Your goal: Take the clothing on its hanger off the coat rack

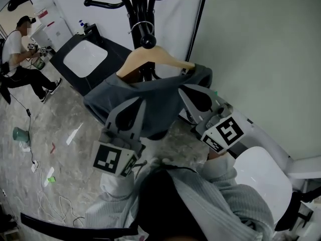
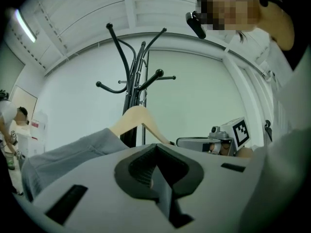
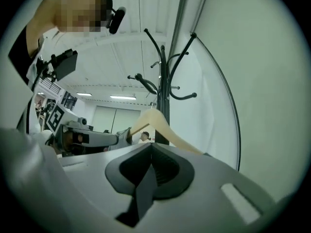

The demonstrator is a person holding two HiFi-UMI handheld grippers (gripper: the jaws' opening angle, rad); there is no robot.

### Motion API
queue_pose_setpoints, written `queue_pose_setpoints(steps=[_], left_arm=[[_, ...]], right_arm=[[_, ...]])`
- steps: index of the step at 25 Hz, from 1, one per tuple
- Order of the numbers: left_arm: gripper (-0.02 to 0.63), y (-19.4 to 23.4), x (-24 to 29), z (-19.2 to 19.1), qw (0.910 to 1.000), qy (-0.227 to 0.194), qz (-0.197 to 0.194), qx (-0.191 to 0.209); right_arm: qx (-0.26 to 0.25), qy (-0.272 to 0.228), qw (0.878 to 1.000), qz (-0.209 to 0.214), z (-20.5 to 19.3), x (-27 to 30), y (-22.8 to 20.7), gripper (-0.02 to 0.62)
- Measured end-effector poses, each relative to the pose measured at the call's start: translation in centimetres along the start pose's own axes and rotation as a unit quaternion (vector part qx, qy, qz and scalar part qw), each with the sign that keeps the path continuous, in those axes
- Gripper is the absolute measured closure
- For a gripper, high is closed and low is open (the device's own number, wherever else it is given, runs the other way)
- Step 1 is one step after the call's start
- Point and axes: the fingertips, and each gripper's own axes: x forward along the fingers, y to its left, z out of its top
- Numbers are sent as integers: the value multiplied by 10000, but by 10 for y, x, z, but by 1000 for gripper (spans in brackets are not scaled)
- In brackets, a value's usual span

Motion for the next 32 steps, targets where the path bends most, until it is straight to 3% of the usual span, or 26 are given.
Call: queue_pose_setpoints(steps=[4,10,12,14,19,24,28,30,32], left_arm=[[601,13,-1,31,9993,112,-98,341],[600,36,-5,69,9899,378,-463,1288],[588,46,-4,74,9842,462,-605,1597],[498,54,-2,72,9783,643,-869,1767],[385,68,12,48,9622,1266,-1565,1837],[383,73,10,9,9391,1994,-2396,1450],[385,80,18,5,9418,1932,-2466,1221],[393,81,21,5,9413,1925,-2461,1277],[443,78,22,4,9364,1969,-2596,1305]], right_arm=[[-209,-166,9987,433,35,6,-16,592],[-759,421,9863,1403,50,24,-39,558],[-1045,654,9791,1619,48,30,-51,454],[-1152,862,9692,1998,43,35,-57,399],[-742,1178,9325,3333,33,39,-52,380],[-235,1734,8915,4178,15,41,-46,383],[-163,2188,8559,4682,-1,44,-34,394],[-333,2296,8485,4756,-5,43,-28,455],[-380,2253,8486,4772,-3,45,-26,505]])
